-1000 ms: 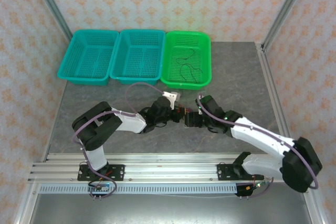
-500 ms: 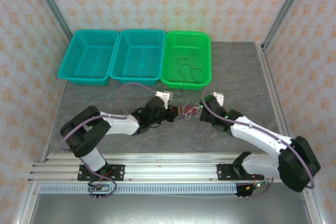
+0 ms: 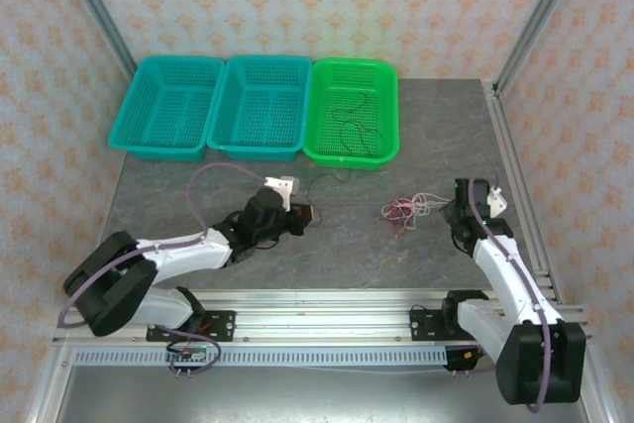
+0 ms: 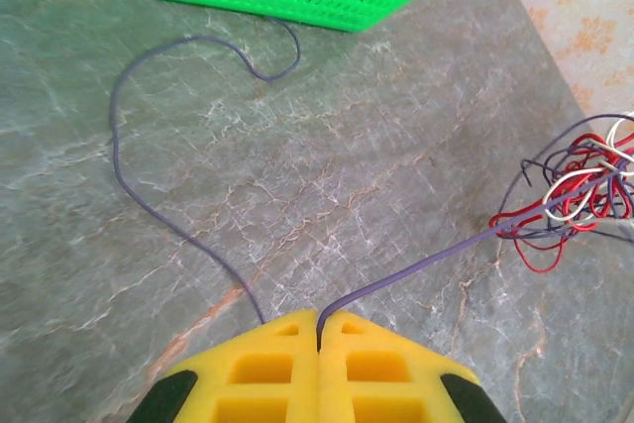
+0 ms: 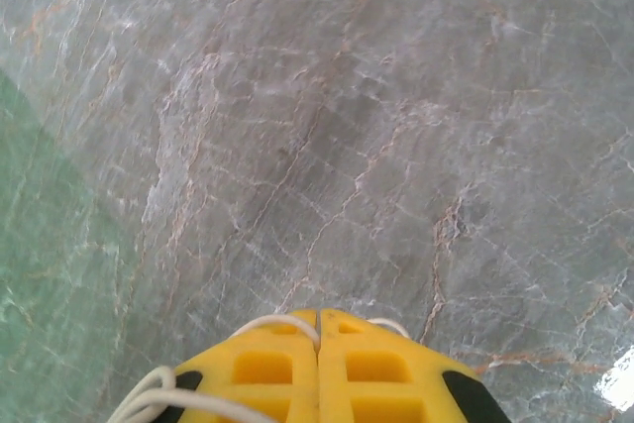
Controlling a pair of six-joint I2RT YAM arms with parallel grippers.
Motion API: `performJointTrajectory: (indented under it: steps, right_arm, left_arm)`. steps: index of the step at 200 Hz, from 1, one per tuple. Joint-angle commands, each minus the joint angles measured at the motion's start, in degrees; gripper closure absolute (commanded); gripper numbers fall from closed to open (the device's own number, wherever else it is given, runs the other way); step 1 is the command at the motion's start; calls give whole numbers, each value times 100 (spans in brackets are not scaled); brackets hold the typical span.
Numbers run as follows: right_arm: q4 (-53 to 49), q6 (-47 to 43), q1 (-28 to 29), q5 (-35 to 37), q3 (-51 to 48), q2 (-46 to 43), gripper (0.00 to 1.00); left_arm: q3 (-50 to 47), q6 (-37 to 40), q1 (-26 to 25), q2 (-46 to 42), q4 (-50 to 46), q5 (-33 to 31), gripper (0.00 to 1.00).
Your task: Untangle the cables
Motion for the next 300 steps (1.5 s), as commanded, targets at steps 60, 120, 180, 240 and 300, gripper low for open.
performJointTrajectory:
  steps: [60,120,180,240,300]
  right_arm:
    - [259,70,-1804,-734,-83,-264,100]
    - [472,-622,-889,-2433,-115,460,100]
    - [22,-457,-389,-2030,192,-315,55]
    - [405,-176,-363,-2933,265,-391,41]
    - [268,-300,-362,-3175,280,-695,39]
  left_arm:
    - [-733,-119,1205,-1933,-2316,-1610,100]
    - [-813,146,1237,-1733,-1130,-416,100]
    - [652,471,836,-2338,-1635,1030,100]
    - [3585,1488,391,-1312,-2432,88,100]
    - [6536,2045,489,976,-2075,-127,100]
